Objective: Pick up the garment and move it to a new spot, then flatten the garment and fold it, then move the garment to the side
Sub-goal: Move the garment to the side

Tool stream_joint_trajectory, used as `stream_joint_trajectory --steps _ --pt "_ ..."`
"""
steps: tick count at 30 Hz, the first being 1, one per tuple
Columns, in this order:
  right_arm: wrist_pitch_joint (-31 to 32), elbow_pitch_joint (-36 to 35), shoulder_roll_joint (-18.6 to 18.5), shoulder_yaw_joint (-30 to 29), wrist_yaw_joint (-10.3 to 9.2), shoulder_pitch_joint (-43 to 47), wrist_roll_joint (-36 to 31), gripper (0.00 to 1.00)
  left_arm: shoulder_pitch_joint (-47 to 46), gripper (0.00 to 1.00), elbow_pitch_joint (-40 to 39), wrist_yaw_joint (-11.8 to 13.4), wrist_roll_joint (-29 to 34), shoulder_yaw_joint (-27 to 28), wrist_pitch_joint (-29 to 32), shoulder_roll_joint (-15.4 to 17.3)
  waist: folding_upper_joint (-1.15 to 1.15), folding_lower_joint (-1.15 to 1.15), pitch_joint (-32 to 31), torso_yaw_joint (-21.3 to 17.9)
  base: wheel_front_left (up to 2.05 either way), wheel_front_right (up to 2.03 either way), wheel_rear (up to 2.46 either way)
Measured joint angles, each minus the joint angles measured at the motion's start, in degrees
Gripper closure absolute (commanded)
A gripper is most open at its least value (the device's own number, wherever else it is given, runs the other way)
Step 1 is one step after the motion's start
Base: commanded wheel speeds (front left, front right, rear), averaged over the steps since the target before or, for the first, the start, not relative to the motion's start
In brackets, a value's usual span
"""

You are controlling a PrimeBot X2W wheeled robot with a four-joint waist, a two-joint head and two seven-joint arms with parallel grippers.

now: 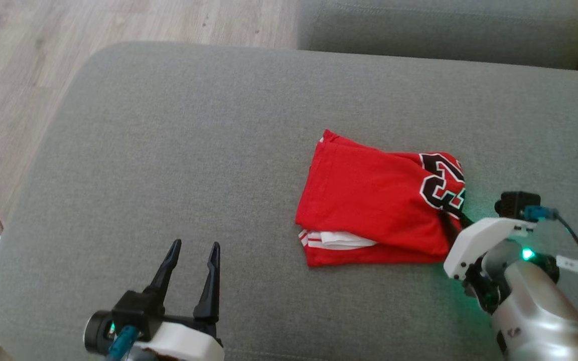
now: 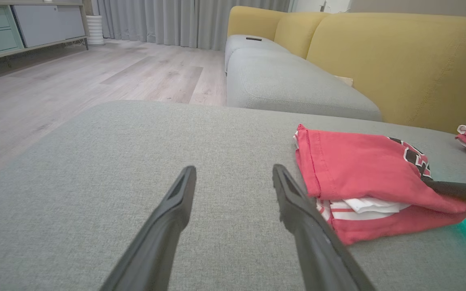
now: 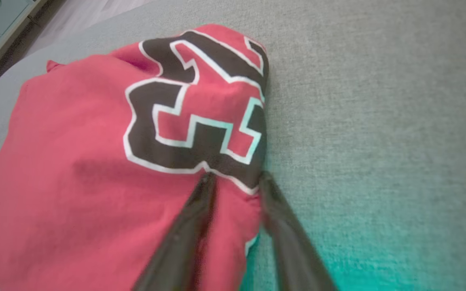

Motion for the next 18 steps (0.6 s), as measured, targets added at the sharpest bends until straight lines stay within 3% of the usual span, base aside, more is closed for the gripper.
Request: stream_joint_trajectory --steps 7,18 --pt "-2.14 0.62 -3.86 3.12 0.02 -3.24 -1.04 1.0 -1.42 0.0 -1.15 0.04 -0.1 0.01 0.0 0.0 0.0 0.0 2.45 -0.95 0.0 0.0 0.0" --pt "1.97 -6.19 -19.86 2.65 0.02 -13.9 -7.28 1.0 -8.81 0.0 -6.33 0.26 -2.23 -3.1 -0.01 -0.05 0.0 0.0 9.47 -8.09 0.0 0.0 0.0"
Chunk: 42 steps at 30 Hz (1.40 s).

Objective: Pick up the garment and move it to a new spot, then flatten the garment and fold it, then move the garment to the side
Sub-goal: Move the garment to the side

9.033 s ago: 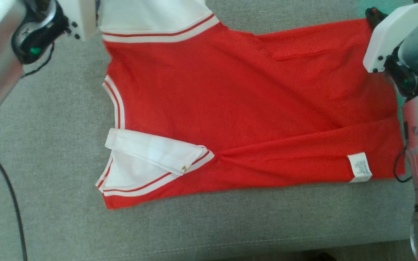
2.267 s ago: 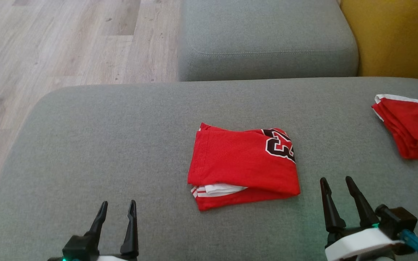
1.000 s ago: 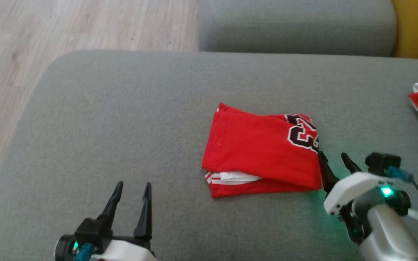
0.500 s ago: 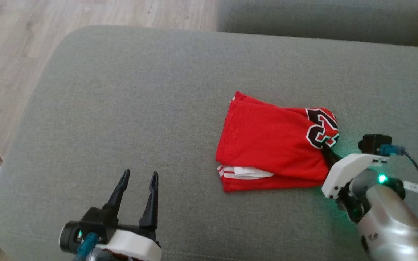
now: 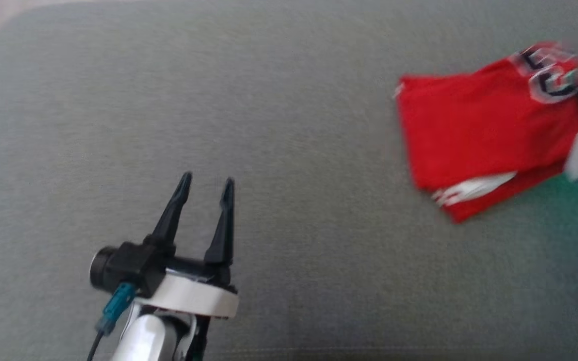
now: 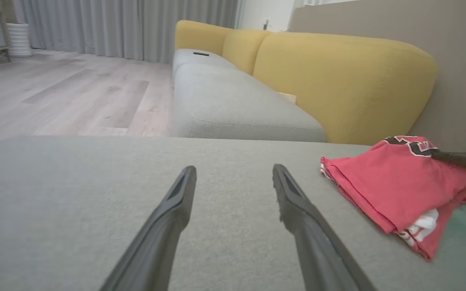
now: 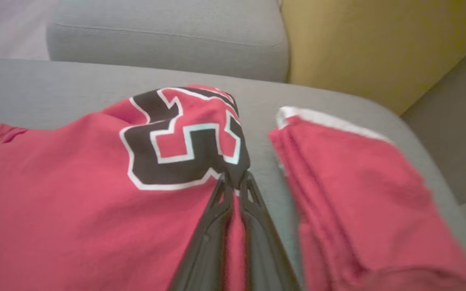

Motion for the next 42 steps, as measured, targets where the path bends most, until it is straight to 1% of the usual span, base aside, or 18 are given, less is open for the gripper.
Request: stream_joint_trajectory --steps 2,3,6,11,13,14,15,16,18,21,25,28,32,35,37,42 --pt "1.54 -2.11 -2.65 -0.46 0.0 -1.38 -1.27 1.0 -1.31 0.0 -0.41 -0.08 -0.03 -0.91 0.0 -0.03 0.0 0.0 1.57 -1.39 0.0 0.0 0.0" --pt "1.54 -2.11 -2.65 -0.46 0.0 -1.38 -1.27 1.0 -1.31 0.0 -0.41 -0.08 -0.03 -0.91 0.0 -0.03 0.0 0.0 1.57 -1.39 0.0 0.0 0.0" --pt "3.85 -5.24 -6.06 -1.59 0.0 -3.64 -2.43 1.0 -3.46 0.0 -0.48 -0.26 -0.03 -1.78 -0.01 -0.09 0.0 0.0 4.07 -3.24 0.0 0.0 0.0" --pt "6.94 -9.11 -10.53 -5.42 0.0 -7.11 -4.06 1.0 -6.86 0.0 0.21 -0.87 0.42 -1.58 -0.21 -0.12 0.0 0.01 8.07 -5.65 0.0 0.0 0.0" --pt "7.59 -9.75 -11.93 -7.36 0.0 -7.73 -5.11 1.0 -7.99 0.0 0.6 -1.58 0.79 -1.24 -0.36 -0.13 0.0 0.01 9.5 -6.24 0.0 0.0 0.0" --pt "7.6 -10.14 -12.56 -7.91 0.0 -7.73 -6.09 0.29 -8.52 0.0 0.86 -1.86 0.9 -0.97 -0.36 -0.15 0.0 0.01 10.1 -6.46 0.0 0.0 0.0" --pt "7.6 -10.63 -12.66 -8.43 0.0 -7.71 -7.45 0.0 -8.88 0.0 1.15 -2.01 0.98 -0.55 -0.36 -0.2 0.0 0.01 10.51 -6.69 0.0 0.0 0.0" --pt "7.48 -11.29 -12.33 -8.81 0.0 -7.61 -9.01 0.0 -9.13 0.0 1.7 -2.3 1.0 -0.05 -0.36 -0.21 0.0 0.02 10.63 -6.92 0.0 0.0 0.0" --pt "6.03 -12.47 -9.82 -10.31 0.0 -7.4 -11.79 0.0 -9.32 0.0 2.76 -2.3 0.98 0.67 -0.36 -0.21 0.0 0.01 9.96 -7.17 0.0 0.0 0.0" --pt "2.03 -14.39 -3.11 -11.91 0.0 -5.43 -14.96 0.0 -9.05 0.0 3.1 -1.37 1.34 1.42 -0.37 -0.24 0.0 -0.01 7.68 -7.28 0.0 0.0 0.0" --pt "-3.96 -14.71 7.2 -11.51 0.0 1.79 -16.48 0.0 -6.46 0.0 3.44 0.34 1.81 2.15 -0.38 -0.3 0.0 -0.02 3.36 -7.09 0.0 0.0 0.0" --pt "-8.57 -14.24 12.44 -10.33 0.0 7.56 -16.58 0.0 -3.32 0.0 3.88 1.59 1.74 2.9 -0.38 -0.3 0.0 -0.02 0.01 -6.67 0.0 0.0 0.0" --pt "-14.95 -13.54 17.47 -10.37 0.0 13.02 -14.75 0.0 -0.65 0.0 4.86 1.85 1.8 4.1 -0.38 -0.24 0.0 -0.03 -4.15 -5.45 0.0 0.0 0.0" --pt "-19.69 -13.21 20.4 -11.28 0.0 16.94 -13.88 0.0 1.58 0.0 5.97 1.85 1.91 4.86 -0.38 -0.19 0.0 -0.02 -7.21 -4.16 0.0 0.0 0.0" --pt "-21.61 -13.18 21.64 -11.47 -0.01 20.11 -12.57 0.0 3.53 0.0 6.44 2.27 1.9 5.99 -0.38 -0.16 0.0 -0.02 -9.31 -3.29 0.0 0.0 0.0" --pt "-23.53 -15.46 22.93 -8.28 -0.01 28.9 -8.61 0.0 8.92 0.0 6.97 2.29 2.01 7.62 -0.37 -0.04 0.0 -0.03 -14.12 -1.19 0.0 0.0 0.0"
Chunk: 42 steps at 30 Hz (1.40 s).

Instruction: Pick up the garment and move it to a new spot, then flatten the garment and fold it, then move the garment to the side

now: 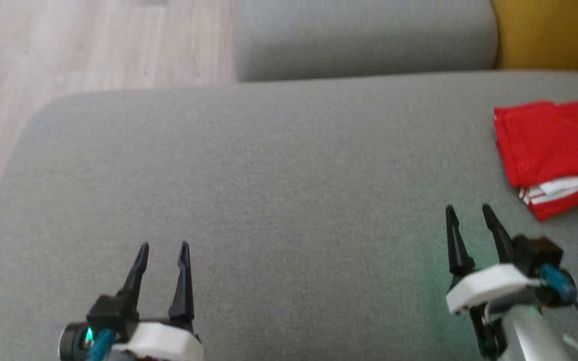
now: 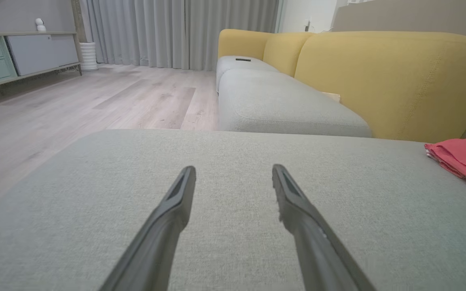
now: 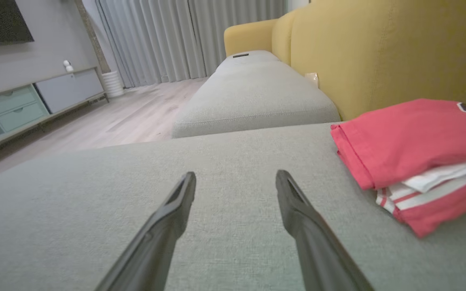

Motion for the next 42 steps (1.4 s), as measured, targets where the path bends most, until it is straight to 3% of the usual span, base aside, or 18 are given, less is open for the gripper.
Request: stream_joint_trajectory --steps 10,19,20,26,42 --pt "-0.1 -14.27 0.66 2.08 0.0 12.64 2.52 0.0 4.83 0.0 -1.23 -1.12 2.4 1.18 0.01 0.03 0.0 0.02 -5.4 2.19 0.0 0.0 0.0" --pt "-0.1 -17.88 0.69 2.27 0.0 18.67 2.77 0.0 7.72 0.0 -0.49 -2.12 2.26 1.62 0.01 0.02 0.0 0.02 -7.85 1.91 0.0 0.0 0.0" --pt "-0.1 -18.26 0.69 2.34 0.0 18.69 2.78 1.0 7.8 1.0 -0.19 -2.11 2.09 1.62 0.01 0.02 0.0 0.02 -7.99 1.8 0.0 0.0 0.0" --pt "0.15 -13.71 0.71 2.36 -0.01 21.29 3.33 1.0 9.95 1.0 4.65 -2.09 1.35 1.48 0.2 -0.02 0.0 0.02 -7.95 1.73 0.0 0.0 0.0" --pt "2.74 -13.72 0.71 1.41 -0.01 20.73 13.76 1.0 8.18 1.0 5.28 -3.13 -9.95 2.2 2.48 0.05 0.0 0.03 -6.81 1.3 0.0 0.0 0.0"
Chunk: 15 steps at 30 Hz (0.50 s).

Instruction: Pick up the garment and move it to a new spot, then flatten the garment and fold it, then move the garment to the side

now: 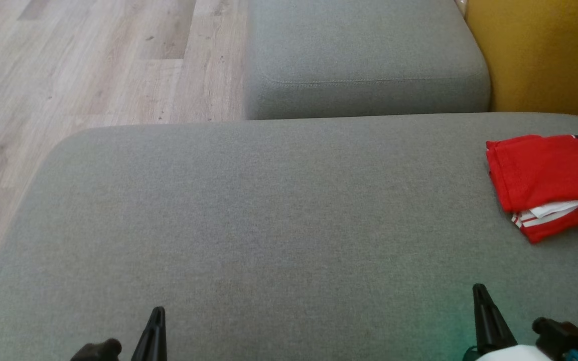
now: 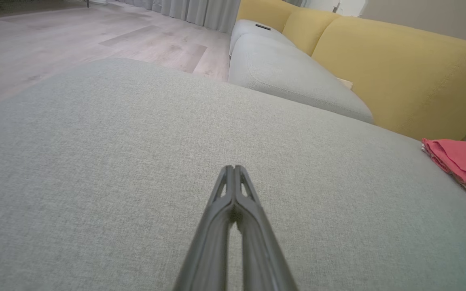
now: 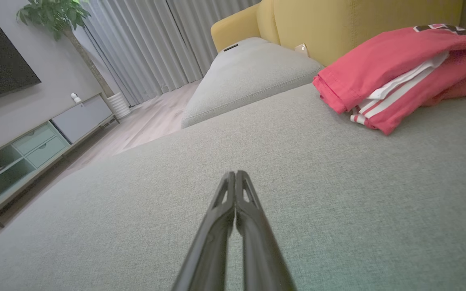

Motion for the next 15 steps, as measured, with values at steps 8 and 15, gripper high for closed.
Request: stream_joint_trajectory --steps 8,15 --pt "1.24 -0.2 0.0 -0.91 -0.01 -1.37 5.31 1.0 -1.04 1.0 0.51 -0.98 -5.64 0.92 1.09 0.07 0.0 0.0 0.55 -0.22 0.0 0.0 0.0" --pt "2.45 -0.22 0.0 -1.45 -0.01 -1.94 9.82 1.0 -2.3 1.0 0.75 -1.48 -10.51 1.57 2.1 0.1 0.0 0.0 1.03 -0.4 0.0 0.0 0.0"
